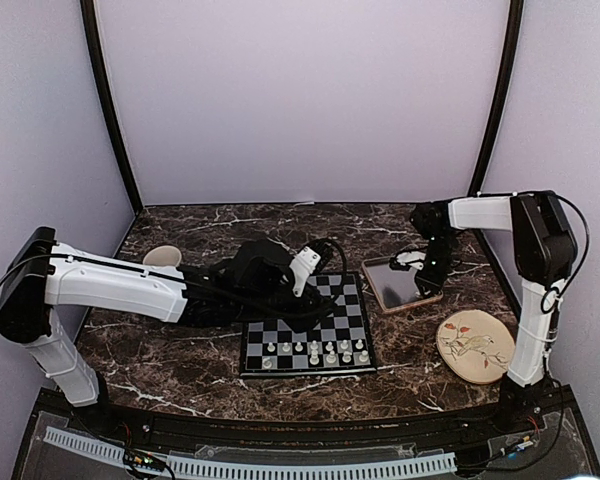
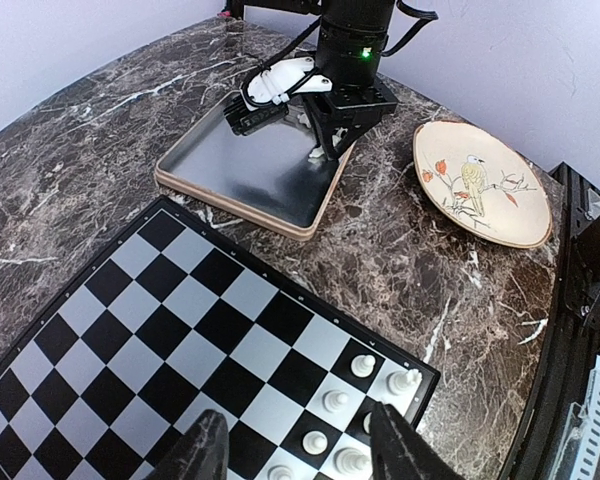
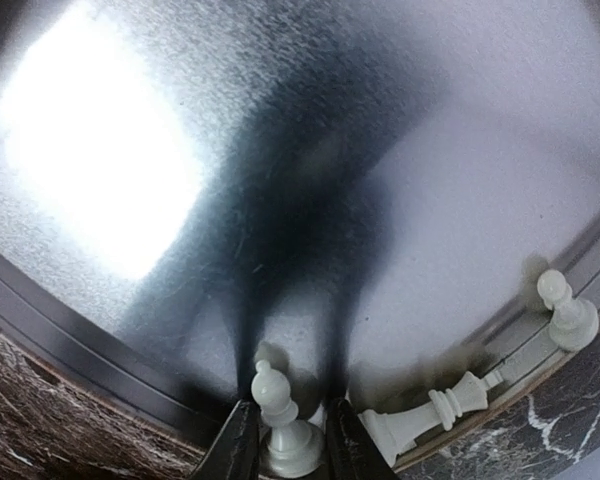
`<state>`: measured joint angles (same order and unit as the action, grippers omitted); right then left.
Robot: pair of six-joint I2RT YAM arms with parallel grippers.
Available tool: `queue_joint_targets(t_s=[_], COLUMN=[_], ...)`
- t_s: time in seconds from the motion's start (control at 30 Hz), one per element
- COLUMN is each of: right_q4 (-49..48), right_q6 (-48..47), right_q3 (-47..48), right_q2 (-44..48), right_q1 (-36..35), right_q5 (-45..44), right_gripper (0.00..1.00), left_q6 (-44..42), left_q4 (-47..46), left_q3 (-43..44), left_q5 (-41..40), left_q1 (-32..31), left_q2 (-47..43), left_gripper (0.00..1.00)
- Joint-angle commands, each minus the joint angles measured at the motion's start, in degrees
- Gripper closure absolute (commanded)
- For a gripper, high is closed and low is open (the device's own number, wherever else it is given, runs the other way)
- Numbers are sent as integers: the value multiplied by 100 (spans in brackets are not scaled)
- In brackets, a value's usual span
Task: Set up the chess pieces on the board
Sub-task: Pick up the bishop from the storage box.
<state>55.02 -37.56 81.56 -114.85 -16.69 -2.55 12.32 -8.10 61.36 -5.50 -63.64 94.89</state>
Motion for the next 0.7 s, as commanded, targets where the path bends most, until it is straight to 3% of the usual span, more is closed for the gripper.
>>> queue_joint_targets(t_s=[0.0, 0.27, 0.67], right_q4=[-87, -304, -974], right_q6=[-84, -153, 491], right_q3=[-294, -320, -75], right_q2=[-124, -91, 1016], right_q1=[46, 53, -2], right_q5=[-276, -255, 2398], right_gripper=[77, 93, 97], left_q6=[52, 77, 270], left_q4=[-128, -148, -244], left_q3=[69, 65, -76], left_q5=[57, 100, -40], left_q1=[3, 4, 97], left_q2=[35, 40, -109], left_gripper=[50, 51, 51])
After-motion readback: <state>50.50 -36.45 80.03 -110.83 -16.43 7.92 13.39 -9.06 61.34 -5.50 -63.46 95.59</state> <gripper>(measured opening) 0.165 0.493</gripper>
